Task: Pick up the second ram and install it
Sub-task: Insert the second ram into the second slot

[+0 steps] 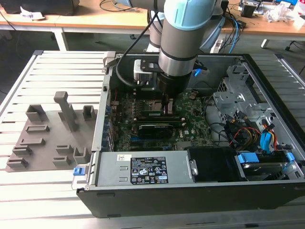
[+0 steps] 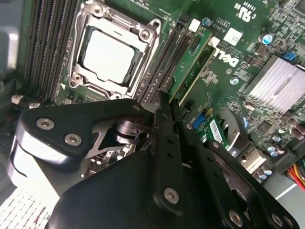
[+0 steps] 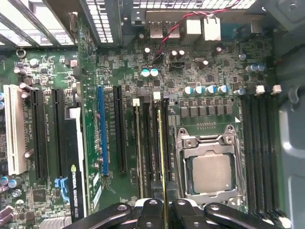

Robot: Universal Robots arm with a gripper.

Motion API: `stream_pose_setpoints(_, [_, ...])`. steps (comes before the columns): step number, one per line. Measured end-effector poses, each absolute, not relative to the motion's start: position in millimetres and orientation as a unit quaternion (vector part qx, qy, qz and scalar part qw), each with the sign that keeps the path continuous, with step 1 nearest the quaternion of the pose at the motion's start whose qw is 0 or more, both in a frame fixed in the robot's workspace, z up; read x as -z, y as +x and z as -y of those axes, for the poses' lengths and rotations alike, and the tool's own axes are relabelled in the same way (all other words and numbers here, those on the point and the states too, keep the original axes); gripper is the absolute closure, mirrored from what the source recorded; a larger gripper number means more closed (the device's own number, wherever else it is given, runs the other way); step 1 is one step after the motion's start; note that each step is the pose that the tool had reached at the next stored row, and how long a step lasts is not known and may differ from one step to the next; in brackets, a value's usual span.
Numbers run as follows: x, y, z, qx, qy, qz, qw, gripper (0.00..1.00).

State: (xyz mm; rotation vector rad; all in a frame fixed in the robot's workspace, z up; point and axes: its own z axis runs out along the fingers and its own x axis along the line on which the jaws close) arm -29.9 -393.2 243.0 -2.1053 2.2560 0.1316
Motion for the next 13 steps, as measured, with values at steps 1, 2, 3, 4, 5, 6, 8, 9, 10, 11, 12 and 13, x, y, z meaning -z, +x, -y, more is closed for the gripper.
stream_pose_setpoints(1, [-242.2, -30.3, 392.7, -0.041, -0.681, -0.730, 0.025, 0.86])
stream_pose_setpoints(2, [-241.6, -30.6, 392.1, -0.038, -0.682, -0.730, 0.023, 0.86])
stream_pose_setpoints(3, [-239.8, -31.2, 390.1, -0.036, -0.682, -0.730, 0.021, 0.86])
stream_pose_setpoints(4, [-238.3, -32.8, 389.5, -0.036, -0.682, -0.730, 0.021, 0.86])
stream_pose_setpoints(5, [-237.3, -34.4, 389.5, -0.036, -0.682, -0.730, 0.021, 0.86])
stream_pose_setpoints(6, [-236.1, -35.2, 389.4, -0.036, -0.682, -0.730, 0.021, 0.86])
stream_pose_setpoints(8, [-233.0, -35.6, 388.5, -0.036, -0.682, -0.730, 0.020, 0.86])
stream_pose_setpoints(9, [-232.0, -36.0, 388.1, -0.036, -0.682, -0.730, 0.020, 0.86])
stream_pose_setpoints(10, [-231.0, -36.0, 387.3, -0.036, -0.682, -0.730, 0.020, 0.86])
stream_pose_setpoints(11, [-230.4, -36.1, 386.9, -0.036, -0.682, -0.730, 0.020, 0.86])
stream_pose_setpoints(12, [-230.1, -36.8, 386.6, -0.036, -0.682, -0.730, 0.020, 0.86])
stream_pose_setpoints(13, [-229.9, -36.8, 386.5, -0.036, -0.682, -0.730, 0.020, 0.86])
